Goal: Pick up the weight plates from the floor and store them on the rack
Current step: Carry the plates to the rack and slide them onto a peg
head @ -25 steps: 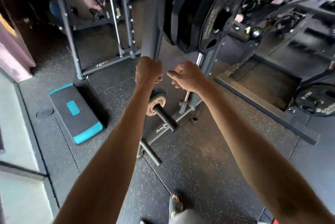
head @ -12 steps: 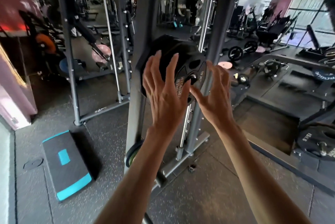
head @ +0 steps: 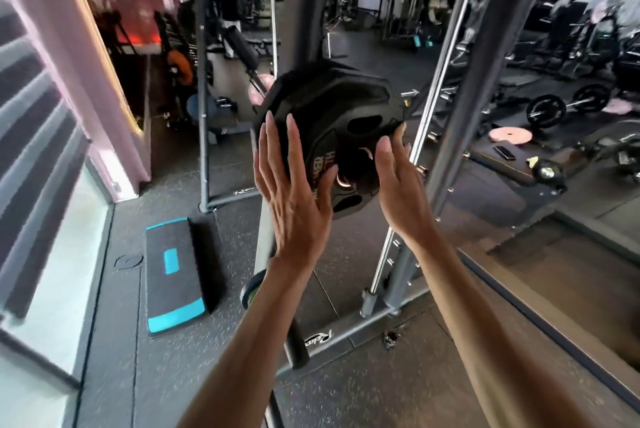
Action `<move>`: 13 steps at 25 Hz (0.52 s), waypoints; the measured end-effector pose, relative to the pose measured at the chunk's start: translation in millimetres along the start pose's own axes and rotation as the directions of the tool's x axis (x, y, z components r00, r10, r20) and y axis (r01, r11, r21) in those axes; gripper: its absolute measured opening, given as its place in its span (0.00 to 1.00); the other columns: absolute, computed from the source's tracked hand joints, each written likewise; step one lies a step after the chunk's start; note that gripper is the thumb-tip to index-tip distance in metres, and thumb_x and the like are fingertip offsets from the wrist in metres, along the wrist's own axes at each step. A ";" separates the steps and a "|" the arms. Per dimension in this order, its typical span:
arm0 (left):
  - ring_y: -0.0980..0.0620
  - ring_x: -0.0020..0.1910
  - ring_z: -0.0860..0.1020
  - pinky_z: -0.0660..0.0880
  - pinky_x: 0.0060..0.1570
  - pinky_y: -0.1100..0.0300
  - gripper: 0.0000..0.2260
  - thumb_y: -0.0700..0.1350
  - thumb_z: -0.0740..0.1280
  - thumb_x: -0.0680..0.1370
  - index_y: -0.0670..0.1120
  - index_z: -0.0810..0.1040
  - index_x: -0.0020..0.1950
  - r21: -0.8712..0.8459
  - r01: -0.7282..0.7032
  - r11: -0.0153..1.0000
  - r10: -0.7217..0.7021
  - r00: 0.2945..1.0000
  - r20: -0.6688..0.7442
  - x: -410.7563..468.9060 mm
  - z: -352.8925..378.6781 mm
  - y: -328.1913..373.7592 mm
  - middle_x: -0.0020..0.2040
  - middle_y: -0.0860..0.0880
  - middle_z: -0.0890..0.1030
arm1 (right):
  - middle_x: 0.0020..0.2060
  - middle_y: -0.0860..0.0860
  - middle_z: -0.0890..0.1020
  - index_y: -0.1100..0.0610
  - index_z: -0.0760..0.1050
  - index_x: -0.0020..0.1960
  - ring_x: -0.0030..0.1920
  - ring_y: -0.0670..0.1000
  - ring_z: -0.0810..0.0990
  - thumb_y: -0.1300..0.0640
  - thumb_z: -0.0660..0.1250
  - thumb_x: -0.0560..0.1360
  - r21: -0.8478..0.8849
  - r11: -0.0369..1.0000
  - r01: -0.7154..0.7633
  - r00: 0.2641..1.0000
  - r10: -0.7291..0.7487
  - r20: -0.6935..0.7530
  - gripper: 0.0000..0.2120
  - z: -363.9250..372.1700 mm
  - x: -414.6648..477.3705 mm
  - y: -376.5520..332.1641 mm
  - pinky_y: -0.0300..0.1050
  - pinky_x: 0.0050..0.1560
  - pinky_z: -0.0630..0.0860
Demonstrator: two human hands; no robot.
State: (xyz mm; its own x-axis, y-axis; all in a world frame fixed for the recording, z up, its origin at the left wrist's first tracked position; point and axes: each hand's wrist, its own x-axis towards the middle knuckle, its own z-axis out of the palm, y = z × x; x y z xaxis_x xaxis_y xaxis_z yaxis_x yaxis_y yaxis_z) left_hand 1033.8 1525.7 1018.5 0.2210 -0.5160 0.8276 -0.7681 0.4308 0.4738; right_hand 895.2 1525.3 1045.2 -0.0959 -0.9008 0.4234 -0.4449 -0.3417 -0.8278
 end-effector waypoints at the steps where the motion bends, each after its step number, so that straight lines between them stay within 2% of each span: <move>1: 0.42 0.79 0.55 0.58 0.74 0.43 0.35 0.50 0.69 0.78 0.38 0.58 0.78 0.015 0.002 1.000 -0.002 1.000 -0.009 1.0 0.5 -1.1 0.79 0.38 0.57 | 0.80 0.50 0.57 0.47 0.49 0.81 0.80 0.57 0.48 0.38 0.46 0.83 -0.003 1.000 -0.002 1.000 0.002 0.015 0.29 -0.2 1.1 -3.4 0.59 0.79 0.49; 4: 0.41 0.79 0.56 0.58 0.74 0.43 0.36 0.49 0.70 0.77 0.34 0.57 0.77 0.031 -0.040 0.999 0.041 0.999 -0.028 1.9 4.7 -5.4 0.78 0.37 0.58 | 0.81 0.52 0.48 0.53 0.46 0.82 0.80 0.55 0.39 0.36 0.43 0.81 -0.005 1.000 -0.009 0.996 0.010 0.085 0.35 -2.0 6.3 -2.6 0.53 0.79 0.41; 7: 0.41 0.79 0.54 0.58 0.74 0.40 0.37 0.48 0.70 0.77 0.33 0.57 0.77 0.006 -0.027 1.000 0.028 0.999 -0.031 9.3 10.3 -12.5 0.79 0.37 0.56 | 0.81 0.56 0.52 0.53 0.47 0.81 0.80 0.55 0.40 0.26 0.40 0.76 -0.033 0.999 -0.034 0.991 0.038 0.132 0.43 0.0 19.6 2.6 0.57 0.79 0.41; 10: 0.43 0.80 0.53 0.58 0.74 0.40 0.37 0.49 0.70 0.77 0.33 0.56 0.77 -0.005 -0.031 1.000 0.031 0.999 -0.024 14.7 13.5 -21.0 0.79 0.37 0.56 | 0.80 0.61 0.48 0.51 0.37 0.81 0.78 0.57 0.35 0.30 0.41 0.78 -0.041 0.995 -0.093 0.980 0.099 0.174 0.40 5.7 26.0 -1.0 0.59 0.78 0.41; 13: 0.43 0.79 0.54 0.59 0.73 0.41 0.38 0.49 0.70 0.76 0.33 0.56 0.77 -0.017 -0.055 0.998 0.054 0.998 -0.032 16.2 14.8 -24.8 0.78 0.37 0.57 | 0.80 0.61 0.46 0.51 0.33 0.80 0.78 0.57 0.34 0.31 0.41 0.77 -0.069 0.994 -0.087 0.978 0.098 0.183 0.40 6.9 24.9 -3.4 0.59 0.77 0.40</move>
State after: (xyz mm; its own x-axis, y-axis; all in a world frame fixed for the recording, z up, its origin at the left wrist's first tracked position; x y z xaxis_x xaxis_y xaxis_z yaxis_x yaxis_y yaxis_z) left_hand 1047.5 1495.7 1015.7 0.1984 -0.4680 0.8612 -0.7689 0.4705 0.4328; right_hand 900.5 1502.2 1056.0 0.0256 -0.9638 0.2654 -0.4954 -0.2429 -0.8340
